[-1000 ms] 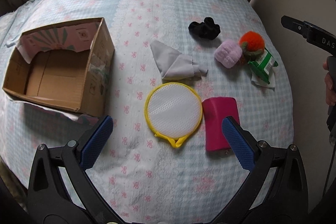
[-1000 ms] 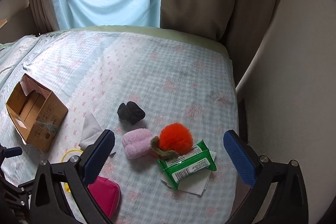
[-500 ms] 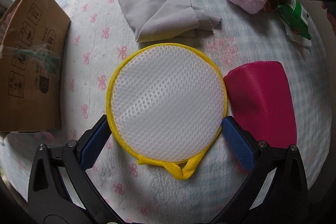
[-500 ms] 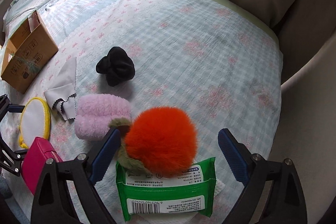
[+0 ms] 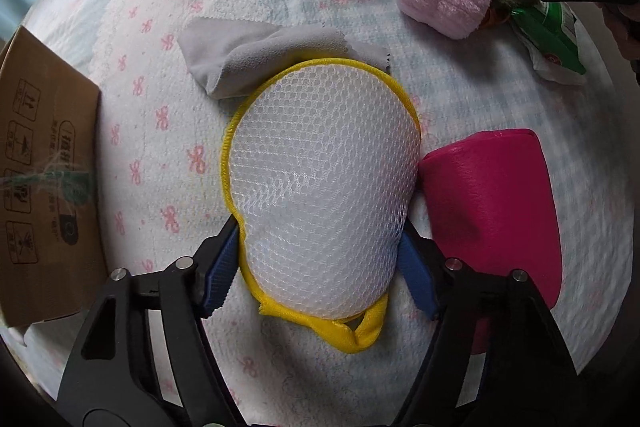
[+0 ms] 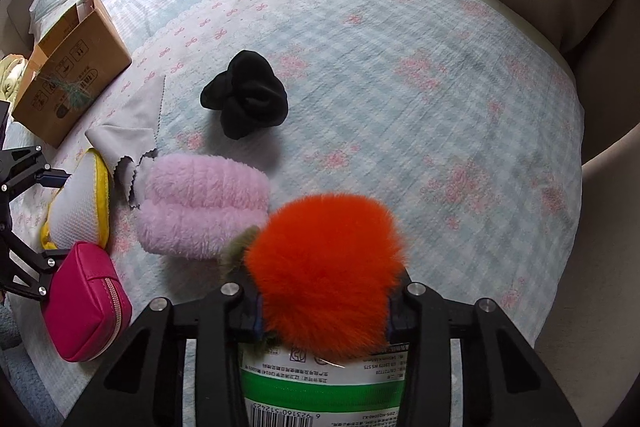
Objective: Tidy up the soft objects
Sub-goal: 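Grasp the yellow-rimmed mesh pad with the left tool while the right grasps the orange pompom, then carry the mesh pad and pompom into the cardboard box and release both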
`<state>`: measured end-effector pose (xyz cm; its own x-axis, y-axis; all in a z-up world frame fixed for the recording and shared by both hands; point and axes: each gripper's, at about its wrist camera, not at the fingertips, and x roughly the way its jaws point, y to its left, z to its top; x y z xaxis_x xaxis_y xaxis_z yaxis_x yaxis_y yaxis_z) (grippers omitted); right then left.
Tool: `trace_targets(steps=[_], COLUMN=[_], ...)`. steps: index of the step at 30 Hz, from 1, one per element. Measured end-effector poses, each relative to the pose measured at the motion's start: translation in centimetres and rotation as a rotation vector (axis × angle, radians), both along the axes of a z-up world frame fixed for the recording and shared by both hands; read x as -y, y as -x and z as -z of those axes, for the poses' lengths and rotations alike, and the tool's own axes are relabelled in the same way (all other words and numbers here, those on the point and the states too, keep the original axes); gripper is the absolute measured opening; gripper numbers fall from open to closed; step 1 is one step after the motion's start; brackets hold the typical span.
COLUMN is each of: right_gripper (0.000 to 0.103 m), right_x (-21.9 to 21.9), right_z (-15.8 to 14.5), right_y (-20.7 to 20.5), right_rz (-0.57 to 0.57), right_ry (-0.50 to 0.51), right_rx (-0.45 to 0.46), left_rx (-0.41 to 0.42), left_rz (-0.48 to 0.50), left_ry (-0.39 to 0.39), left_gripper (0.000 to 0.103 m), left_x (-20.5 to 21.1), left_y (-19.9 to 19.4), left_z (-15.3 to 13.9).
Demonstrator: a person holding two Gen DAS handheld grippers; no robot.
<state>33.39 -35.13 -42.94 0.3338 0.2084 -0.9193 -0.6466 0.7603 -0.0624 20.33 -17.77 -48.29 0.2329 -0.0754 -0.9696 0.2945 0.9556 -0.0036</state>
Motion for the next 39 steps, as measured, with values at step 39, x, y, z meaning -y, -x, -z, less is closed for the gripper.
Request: trace_targets(steps=[39], right_gripper=[0.034], right_x=[-11.1], right_z=[-24.9], right_y=[10.8], right_rz=[0.187], right_ry=[-0.147], right_rx=[0.247], left_rx=[0.326], left_rz=[-0.157], left_ry=[0.168], left_gripper=[0.037], left_x=[-10.6], left_y=[2.6], left_z=[-27.4])
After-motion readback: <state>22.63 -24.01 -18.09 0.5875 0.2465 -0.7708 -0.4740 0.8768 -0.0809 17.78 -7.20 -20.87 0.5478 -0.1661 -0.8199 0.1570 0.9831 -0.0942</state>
